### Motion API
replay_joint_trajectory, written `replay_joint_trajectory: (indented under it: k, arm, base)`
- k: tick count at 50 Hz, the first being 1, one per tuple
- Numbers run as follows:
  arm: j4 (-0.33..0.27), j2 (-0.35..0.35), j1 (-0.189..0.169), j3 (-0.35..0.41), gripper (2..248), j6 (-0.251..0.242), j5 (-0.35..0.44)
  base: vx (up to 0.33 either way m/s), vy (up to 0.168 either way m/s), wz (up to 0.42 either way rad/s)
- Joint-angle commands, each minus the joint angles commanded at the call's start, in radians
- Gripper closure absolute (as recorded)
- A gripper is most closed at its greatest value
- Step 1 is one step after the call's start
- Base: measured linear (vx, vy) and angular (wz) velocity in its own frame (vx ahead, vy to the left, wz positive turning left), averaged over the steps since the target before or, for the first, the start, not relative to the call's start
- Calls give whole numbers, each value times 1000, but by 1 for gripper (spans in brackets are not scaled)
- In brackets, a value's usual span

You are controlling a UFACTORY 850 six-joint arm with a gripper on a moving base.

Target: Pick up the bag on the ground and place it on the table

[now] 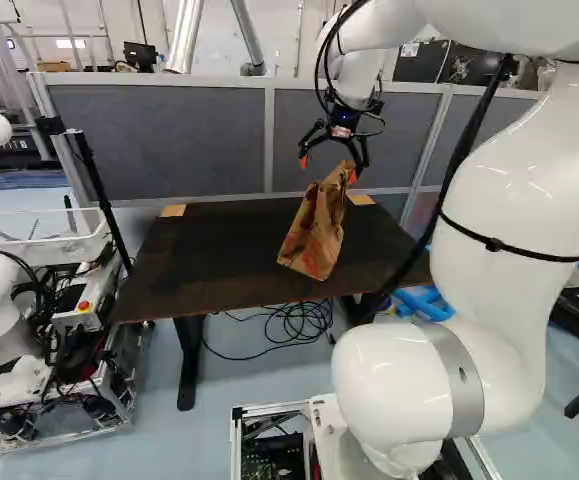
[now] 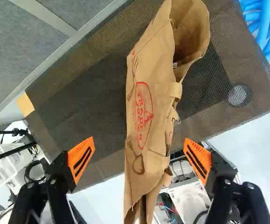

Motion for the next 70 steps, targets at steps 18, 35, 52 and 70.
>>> replay_joint_trajectory:
  k: [18,35,52,70]
  arm:
    - [0,34,1,-19,3,0,-70]
    - [0,66,2,-38,3,0,-129]
    - [0,72,2,-40,3,0,-137]
    - [0,72,2,-40,3,0,-137]
  base:
    - [0,0,0]
    - [0,0,0]
    - [0,0,0]
    - [0,0,0]
